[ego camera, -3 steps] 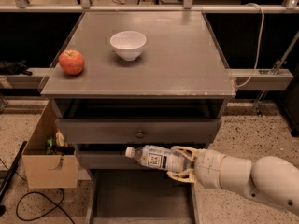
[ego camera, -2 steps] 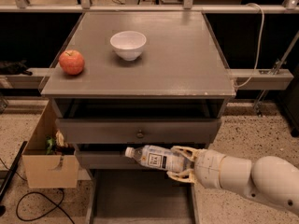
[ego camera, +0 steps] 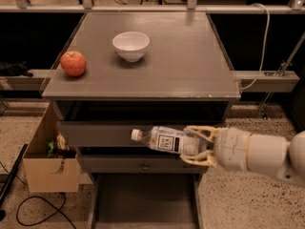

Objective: Pick blue plastic bottle from bottom drawer and place on counter

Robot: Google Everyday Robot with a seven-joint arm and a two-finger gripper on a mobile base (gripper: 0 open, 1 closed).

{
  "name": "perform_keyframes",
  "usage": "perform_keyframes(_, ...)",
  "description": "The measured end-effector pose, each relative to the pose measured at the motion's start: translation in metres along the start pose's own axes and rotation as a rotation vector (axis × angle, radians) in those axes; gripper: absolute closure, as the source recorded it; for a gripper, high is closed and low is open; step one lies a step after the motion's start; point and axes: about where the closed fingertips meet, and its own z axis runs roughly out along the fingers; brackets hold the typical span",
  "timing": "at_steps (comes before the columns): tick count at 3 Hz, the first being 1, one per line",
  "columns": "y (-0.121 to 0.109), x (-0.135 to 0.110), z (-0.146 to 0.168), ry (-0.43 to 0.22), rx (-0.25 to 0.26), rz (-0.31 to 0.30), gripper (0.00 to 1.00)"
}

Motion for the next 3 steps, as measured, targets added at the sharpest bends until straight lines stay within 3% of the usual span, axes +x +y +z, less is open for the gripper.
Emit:
perform_keyframes(1, -0.058, -0.046, -0.038, -0.005, -0.001, -0.065, 1.00)
perform_keyframes(2, -0.113, -0.072, -0.054, -0.019, 0.006, -0.096, 1.00)
perform_keyframes(3, -0.132, -0.086, -0.057, -0.037, 0.029, -0.119, 1.00)
